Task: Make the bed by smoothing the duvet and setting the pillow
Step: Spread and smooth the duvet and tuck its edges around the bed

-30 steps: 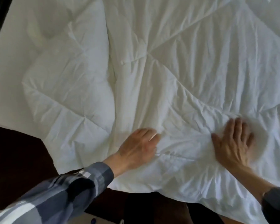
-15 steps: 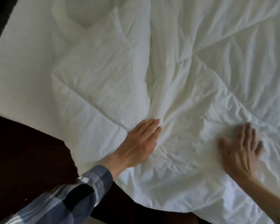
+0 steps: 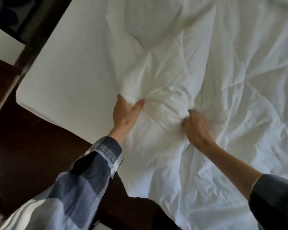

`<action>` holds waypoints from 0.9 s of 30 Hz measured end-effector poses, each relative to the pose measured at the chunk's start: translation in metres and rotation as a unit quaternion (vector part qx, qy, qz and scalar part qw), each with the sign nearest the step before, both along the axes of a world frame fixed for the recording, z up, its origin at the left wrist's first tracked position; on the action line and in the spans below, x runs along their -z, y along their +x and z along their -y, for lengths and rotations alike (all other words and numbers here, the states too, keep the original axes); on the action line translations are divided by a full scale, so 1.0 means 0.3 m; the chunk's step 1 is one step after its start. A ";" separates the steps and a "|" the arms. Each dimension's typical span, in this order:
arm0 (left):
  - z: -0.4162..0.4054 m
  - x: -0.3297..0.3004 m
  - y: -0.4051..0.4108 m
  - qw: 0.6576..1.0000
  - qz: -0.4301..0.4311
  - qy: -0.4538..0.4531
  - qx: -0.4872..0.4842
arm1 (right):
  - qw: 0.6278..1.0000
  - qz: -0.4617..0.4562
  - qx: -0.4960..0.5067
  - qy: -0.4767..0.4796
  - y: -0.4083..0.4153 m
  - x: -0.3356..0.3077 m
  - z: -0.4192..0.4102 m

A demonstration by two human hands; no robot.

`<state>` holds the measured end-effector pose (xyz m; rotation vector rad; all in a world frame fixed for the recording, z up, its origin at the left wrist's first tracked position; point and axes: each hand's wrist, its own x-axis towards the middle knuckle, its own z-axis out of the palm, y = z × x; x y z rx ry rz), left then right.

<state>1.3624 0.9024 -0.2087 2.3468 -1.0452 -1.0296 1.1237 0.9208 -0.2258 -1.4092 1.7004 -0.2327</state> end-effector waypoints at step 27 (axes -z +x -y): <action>0.131 -0.070 0.061 0.990 0.068 0.116 0.052 | 0.950 -0.002 0.305 0.059 -0.045 -0.126 0.181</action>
